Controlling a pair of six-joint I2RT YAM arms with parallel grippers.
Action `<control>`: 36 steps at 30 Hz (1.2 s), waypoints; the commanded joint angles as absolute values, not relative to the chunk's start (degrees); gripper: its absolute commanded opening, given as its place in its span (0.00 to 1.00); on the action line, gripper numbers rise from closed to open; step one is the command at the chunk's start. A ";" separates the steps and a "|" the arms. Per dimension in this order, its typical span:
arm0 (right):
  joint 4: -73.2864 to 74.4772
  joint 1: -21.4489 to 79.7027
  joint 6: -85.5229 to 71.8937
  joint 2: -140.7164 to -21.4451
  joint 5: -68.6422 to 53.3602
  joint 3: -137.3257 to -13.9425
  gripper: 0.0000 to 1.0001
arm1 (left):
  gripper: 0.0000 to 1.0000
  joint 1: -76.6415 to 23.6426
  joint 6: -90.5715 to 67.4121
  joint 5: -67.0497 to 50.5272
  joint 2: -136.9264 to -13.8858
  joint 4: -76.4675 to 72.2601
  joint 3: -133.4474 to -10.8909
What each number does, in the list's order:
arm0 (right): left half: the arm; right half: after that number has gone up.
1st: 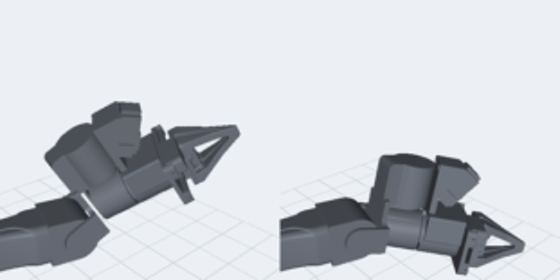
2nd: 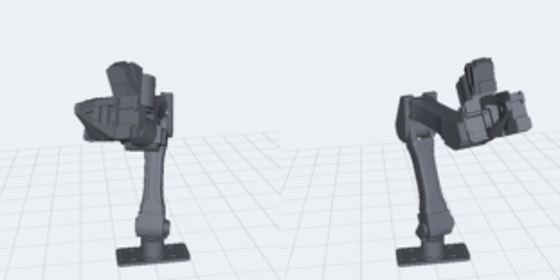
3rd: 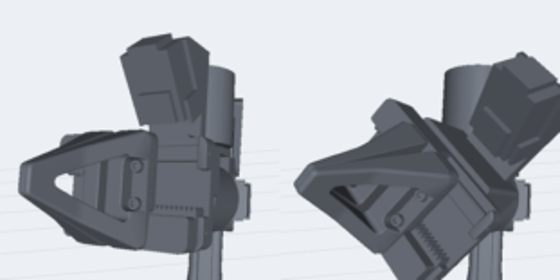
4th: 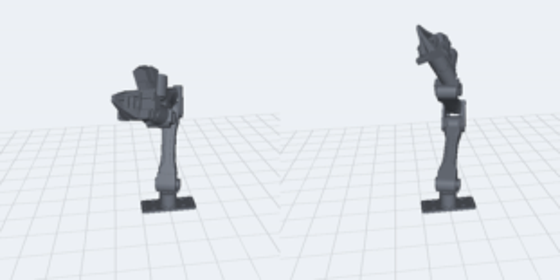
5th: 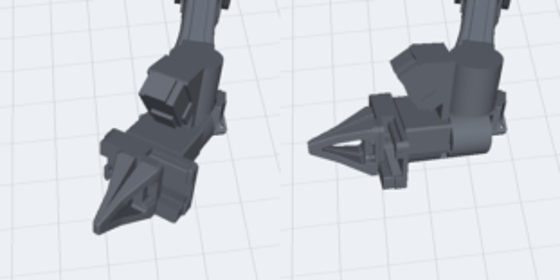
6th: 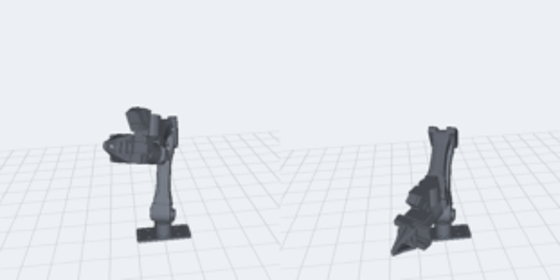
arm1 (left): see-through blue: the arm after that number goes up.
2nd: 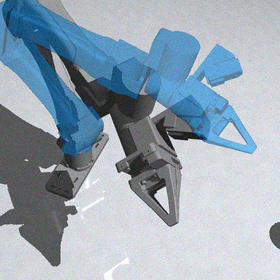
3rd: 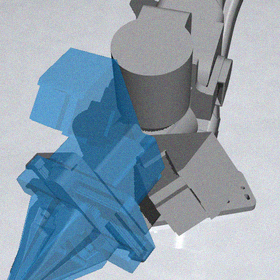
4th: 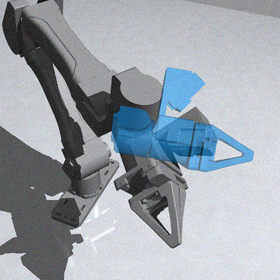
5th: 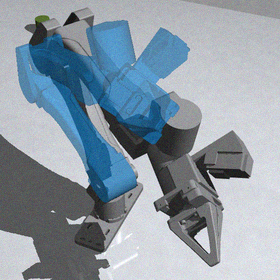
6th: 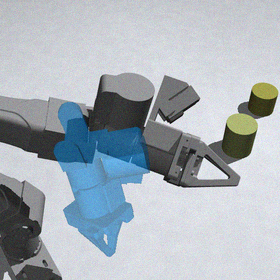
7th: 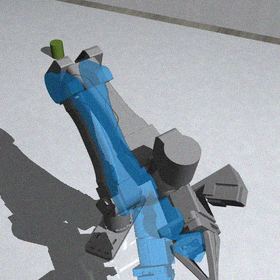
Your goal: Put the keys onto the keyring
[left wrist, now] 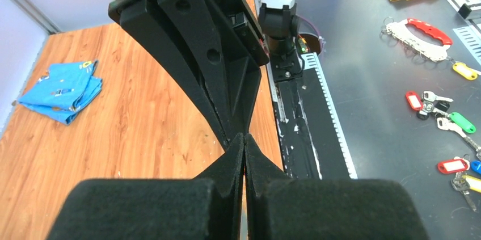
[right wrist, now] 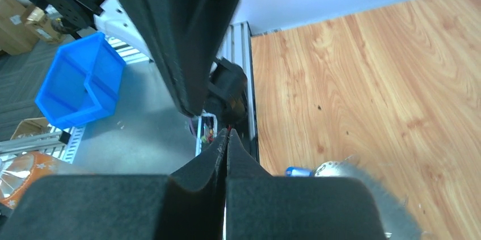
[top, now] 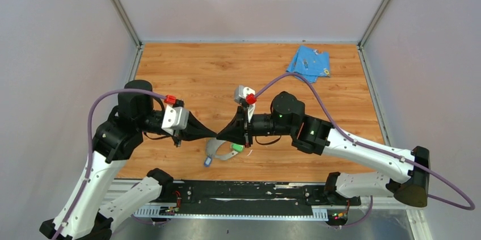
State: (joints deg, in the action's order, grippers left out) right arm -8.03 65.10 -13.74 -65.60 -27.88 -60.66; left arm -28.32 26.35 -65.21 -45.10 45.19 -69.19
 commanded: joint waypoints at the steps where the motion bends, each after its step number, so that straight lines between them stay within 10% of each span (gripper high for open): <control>1: 1.95 65.21 -11.08 -65.19 -21.58 -58.86 0.00 | 0.00 -28.74 26.80 -63.09 -42.91 45.09 -67.29; 4: 7.12 65.21 -8.80 -67.41 -14.74 -55.99 0.29 | 0.02 -28.74 27.12 -57.48 -43.46 45.09 -66.09; 6: 7.80 65.12 -8.65 -69.69 -10.35 -53.93 0.40 | 0.25 -28.74 27.83 -51.90 -43.82 45.16 -65.01; 11: 7.26 61.87 -11.98 -75.42 -3.30 -50.93 0.48 | 0.59 -28.65 34.00 -42.41 -44.97 46.08 -59.22; 36: -9.63 44.29 -20.31 -89.72 -6.11 -45.93 0.52 | 0.62 -28.56 79.56 -38.29 -78.62 36.07 -54.67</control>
